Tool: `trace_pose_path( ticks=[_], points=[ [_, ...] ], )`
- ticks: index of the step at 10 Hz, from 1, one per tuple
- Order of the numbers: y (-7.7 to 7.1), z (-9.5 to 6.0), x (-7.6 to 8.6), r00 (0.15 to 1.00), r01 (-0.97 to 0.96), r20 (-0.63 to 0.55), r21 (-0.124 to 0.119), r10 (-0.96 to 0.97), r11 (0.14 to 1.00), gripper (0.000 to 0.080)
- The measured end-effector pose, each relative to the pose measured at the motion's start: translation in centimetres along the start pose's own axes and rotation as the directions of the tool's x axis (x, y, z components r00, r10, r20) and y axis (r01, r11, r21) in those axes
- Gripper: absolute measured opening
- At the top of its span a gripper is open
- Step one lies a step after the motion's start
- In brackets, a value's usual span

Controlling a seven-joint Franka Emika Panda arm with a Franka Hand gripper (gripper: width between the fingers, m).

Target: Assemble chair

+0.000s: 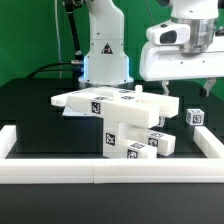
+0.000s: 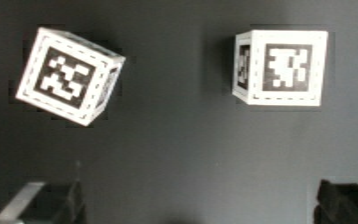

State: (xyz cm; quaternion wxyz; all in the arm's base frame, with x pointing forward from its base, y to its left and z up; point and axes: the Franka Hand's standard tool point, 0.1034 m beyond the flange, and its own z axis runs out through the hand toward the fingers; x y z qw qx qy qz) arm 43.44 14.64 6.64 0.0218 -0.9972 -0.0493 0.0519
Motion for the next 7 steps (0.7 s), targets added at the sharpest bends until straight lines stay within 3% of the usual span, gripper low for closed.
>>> trace_pose_path(
  ticks=[3,7],
  points=[
    [-0.1,0.4,-0.3,1.0,-0.013,-0.019,-0.001,0.013,1.0,0.0649],
    [-2.2,1.4,-0.7,0.996,-0.037,-0.082,0.001,0.037,0.999,0.0649]
  ],
)
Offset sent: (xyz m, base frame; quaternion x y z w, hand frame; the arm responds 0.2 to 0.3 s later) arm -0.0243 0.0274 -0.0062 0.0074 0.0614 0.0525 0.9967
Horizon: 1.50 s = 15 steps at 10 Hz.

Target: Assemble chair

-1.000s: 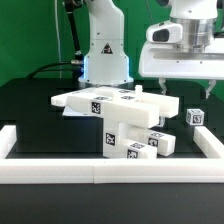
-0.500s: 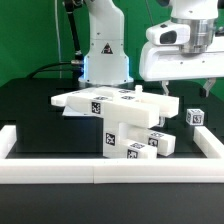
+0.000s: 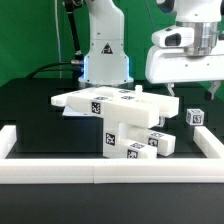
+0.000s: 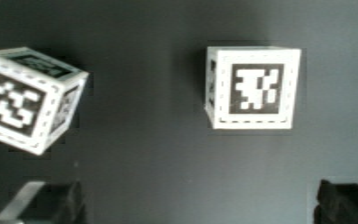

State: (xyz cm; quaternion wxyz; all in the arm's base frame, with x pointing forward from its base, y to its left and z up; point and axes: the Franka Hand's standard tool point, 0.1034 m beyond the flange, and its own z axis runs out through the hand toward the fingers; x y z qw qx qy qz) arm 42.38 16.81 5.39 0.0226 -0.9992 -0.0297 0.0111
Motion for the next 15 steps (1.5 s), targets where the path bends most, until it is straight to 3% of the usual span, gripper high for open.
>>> trace_pose_path(
  ticks=[5,8,15],
  points=[
    [0.2,0.3,-0.1,1.0,-0.008,-0.005,-0.003,0.008,1.0,0.0649],
    [-1.1,1.3,-1.4,1.0,-0.017,-0.004,-0.006,0.017,1.0,0.0649],
    [-1.7,3.6,-2.8,1.0,0.002,0.019,-0.021,-0.002,1.0,0.0649]
  ],
)
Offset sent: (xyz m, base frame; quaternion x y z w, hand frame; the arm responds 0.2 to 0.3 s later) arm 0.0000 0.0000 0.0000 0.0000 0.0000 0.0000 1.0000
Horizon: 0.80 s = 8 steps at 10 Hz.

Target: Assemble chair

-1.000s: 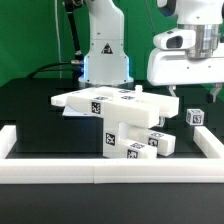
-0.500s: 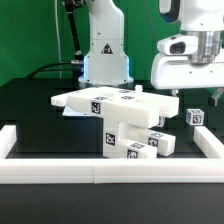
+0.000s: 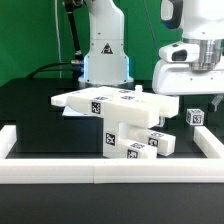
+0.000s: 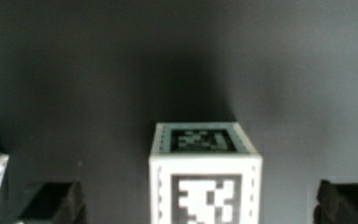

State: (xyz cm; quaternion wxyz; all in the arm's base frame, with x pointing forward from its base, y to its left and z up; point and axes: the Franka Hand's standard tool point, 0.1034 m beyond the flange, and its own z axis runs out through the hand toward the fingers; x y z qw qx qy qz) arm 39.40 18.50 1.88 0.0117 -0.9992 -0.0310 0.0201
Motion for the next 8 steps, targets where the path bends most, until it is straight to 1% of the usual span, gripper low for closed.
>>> trace_pose_path(
  ticks=[3,4,5,6,7,8],
  points=[
    [0.02,0.6,-0.03,1.0,0.001,0.008,-0.004,-0.001,1.0,0.0649],
    [0.02,0.62,0.02,1.0,0.0,0.008,-0.004,0.0,1.0,0.0604],
    [0.11,0.72,-0.02,1.0,-0.001,0.01,-0.005,0.001,1.0,0.0604],
    [0.14,0.8,-0.07,1.0,-0.001,0.011,-0.006,0.001,1.0,0.0399],
    [0.15,0.84,-0.06,1.0,-0.001,0.011,-0.006,0.001,1.0,0.0399],
    [0.13,0.84,0.01,1.0,-0.001,0.009,-0.006,0.001,1.0,0.0287]
  ],
)
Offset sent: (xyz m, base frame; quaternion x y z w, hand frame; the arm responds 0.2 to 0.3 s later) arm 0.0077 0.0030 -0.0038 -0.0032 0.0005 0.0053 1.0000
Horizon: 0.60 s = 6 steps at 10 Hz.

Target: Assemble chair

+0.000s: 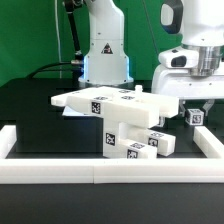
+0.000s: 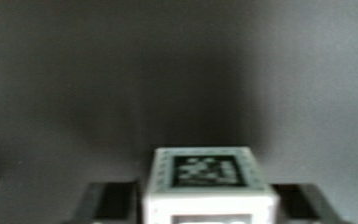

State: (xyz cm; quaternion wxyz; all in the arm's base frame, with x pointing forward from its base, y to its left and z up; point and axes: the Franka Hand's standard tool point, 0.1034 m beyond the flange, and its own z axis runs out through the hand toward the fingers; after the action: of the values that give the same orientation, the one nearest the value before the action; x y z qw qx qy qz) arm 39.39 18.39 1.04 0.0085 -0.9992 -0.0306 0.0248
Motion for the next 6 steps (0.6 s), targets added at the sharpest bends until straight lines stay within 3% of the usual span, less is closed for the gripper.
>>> trace_pose_path(
  ticks=[4,6],
  points=[
    [0.3,-0.6,0.2,1.0,0.008,0.008,-0.001,-0.008,1.0,0.0287],
    [1.3,-3.2,1.0,0.999,0.04,0.02,0.011,-0.04,0.999,0.0287]
  ],
)
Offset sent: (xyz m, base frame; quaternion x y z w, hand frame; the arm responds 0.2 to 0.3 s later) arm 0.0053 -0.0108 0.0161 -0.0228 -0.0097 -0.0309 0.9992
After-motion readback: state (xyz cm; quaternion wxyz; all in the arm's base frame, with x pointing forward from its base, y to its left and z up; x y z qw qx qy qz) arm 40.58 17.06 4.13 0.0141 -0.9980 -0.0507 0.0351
